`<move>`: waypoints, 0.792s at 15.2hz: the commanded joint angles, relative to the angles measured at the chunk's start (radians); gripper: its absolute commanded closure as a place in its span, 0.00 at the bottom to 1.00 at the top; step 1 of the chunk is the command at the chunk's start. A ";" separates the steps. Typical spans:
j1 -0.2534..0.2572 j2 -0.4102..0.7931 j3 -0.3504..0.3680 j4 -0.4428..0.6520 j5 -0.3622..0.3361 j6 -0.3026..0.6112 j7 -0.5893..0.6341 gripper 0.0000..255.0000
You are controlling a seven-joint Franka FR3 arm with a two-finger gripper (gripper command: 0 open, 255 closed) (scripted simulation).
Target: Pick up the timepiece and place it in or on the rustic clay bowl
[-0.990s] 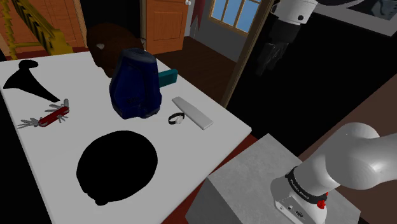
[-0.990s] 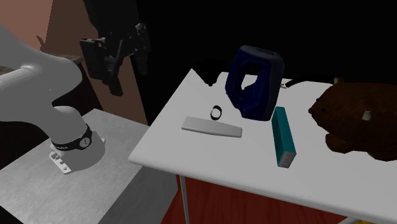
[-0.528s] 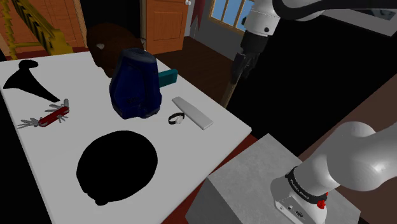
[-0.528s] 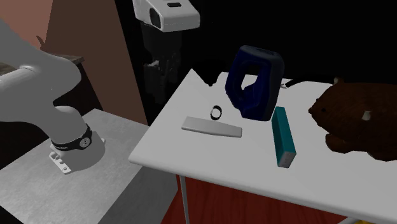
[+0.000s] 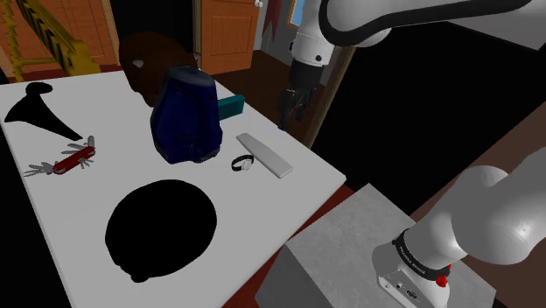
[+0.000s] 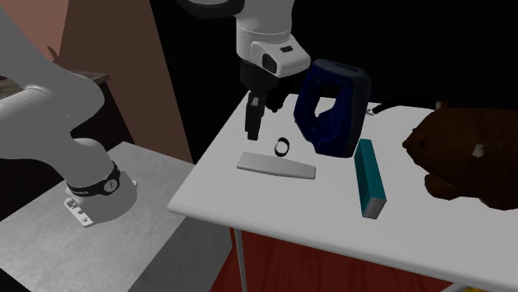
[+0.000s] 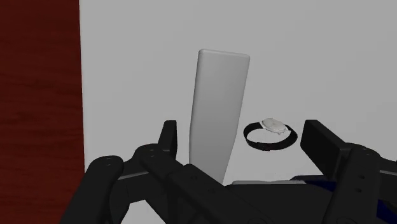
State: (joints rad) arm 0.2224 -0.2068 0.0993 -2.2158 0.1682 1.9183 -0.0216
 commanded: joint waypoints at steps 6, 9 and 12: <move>0.050 0.212 0.047 0.107 0.060 0.090 -0.014 0.00; 0.072 0.307 0.068 0.173 0.078 0.114 -0.016 0.00; 0.088 0.375 0.084 0.226 0.088 0.127 -0.016 0.00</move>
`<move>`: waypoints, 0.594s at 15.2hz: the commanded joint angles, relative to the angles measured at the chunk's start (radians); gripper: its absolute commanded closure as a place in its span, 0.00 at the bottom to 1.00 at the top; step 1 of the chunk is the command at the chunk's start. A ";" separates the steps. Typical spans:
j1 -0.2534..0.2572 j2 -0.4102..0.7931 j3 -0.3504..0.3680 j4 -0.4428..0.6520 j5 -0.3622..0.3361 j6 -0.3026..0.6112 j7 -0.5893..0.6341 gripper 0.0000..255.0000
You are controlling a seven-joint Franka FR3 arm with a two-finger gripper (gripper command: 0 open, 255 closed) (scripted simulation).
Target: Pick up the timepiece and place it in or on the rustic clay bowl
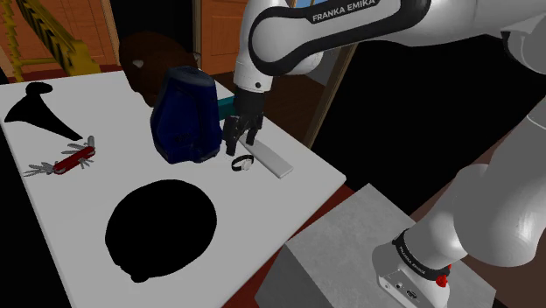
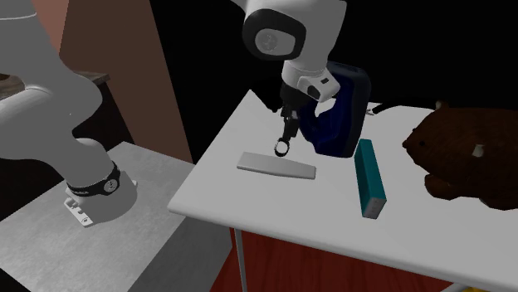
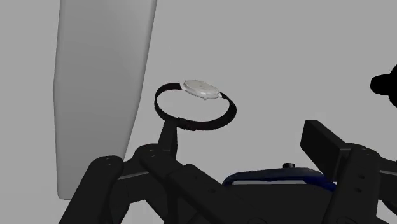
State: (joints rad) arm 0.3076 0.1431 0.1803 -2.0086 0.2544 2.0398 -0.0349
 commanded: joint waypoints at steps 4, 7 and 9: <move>0.010 0.044 0.007 -0.012 0.006 0.057 -0.004 0.00; 0.016 0.064 0.012 -0.037 0.009 0.102 -0.006 0.00; 0.016 0.064 0.012 -0.037 0.009 0.102 -0.006 0.00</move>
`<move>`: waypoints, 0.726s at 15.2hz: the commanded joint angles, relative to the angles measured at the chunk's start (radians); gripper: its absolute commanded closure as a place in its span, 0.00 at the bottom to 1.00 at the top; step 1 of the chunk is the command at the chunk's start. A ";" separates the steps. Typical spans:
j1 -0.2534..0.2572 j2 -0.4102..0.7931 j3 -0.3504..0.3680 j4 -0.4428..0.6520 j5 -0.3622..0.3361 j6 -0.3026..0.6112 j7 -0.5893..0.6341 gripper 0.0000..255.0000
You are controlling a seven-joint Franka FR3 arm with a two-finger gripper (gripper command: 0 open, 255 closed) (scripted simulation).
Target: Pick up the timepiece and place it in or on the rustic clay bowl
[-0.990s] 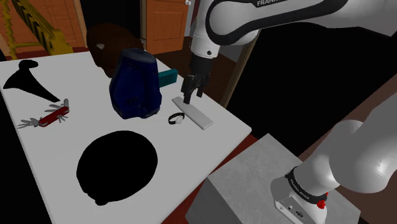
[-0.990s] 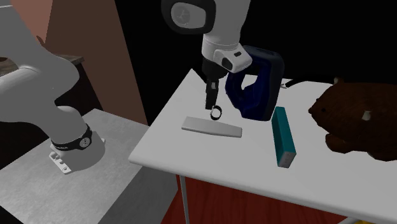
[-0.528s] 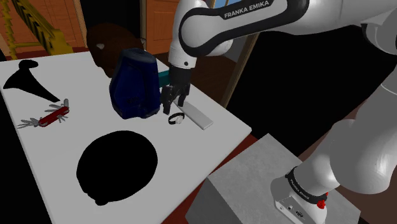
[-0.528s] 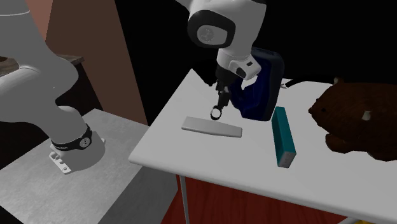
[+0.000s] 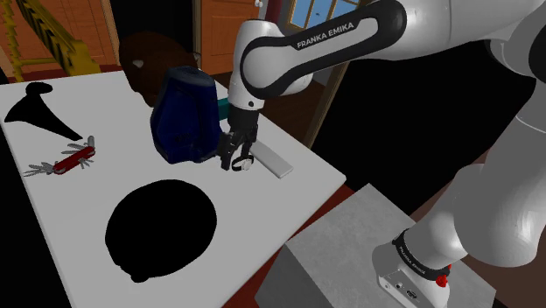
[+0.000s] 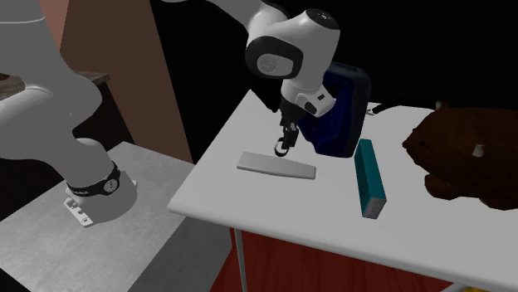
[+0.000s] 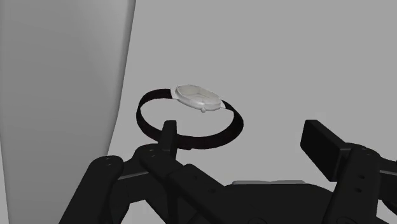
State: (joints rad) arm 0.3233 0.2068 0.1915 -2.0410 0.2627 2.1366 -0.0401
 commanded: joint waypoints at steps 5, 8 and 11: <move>0.000 0.000 0.000 -0.004 0.001 0.005 -0.001 0.00; 0.000 0.000 0.000 -0.004 0.001 0.005 -0.001 1.00; 0.000 0.000 0.000 -0.004 0.001 0.005 -0.001 1.00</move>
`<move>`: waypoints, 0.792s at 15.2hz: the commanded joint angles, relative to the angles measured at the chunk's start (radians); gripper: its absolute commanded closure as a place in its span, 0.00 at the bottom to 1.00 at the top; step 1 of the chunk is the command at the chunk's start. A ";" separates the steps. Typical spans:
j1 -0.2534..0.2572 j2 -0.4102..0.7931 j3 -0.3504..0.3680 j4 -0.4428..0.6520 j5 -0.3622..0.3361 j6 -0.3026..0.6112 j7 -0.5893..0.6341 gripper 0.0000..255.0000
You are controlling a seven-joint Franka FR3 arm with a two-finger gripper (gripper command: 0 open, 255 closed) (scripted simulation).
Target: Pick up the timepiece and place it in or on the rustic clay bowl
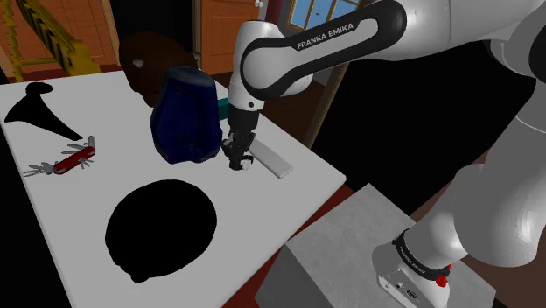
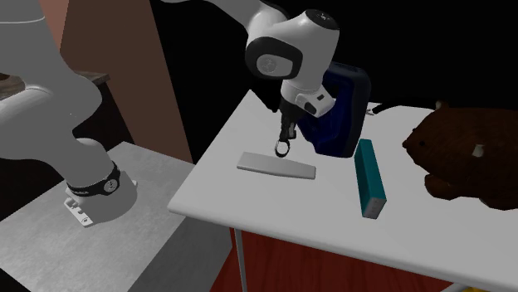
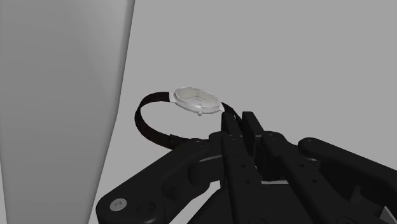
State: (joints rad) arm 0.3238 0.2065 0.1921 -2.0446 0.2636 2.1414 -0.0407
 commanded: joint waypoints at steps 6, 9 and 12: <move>-0.001 -0.007 0.000 0.004 -0.001 -0.012 0.003 1.00; -0.002 -0.028 -0.001 0.020 -0.002 -0.047 0.010 1.00; -0.004 -0.047 -0.001 0.037 -0.003 -0.083 0.017 1.00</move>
State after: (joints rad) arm 0.3199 0.1679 0.1906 -2.0109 0.2606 2.0698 -0.0272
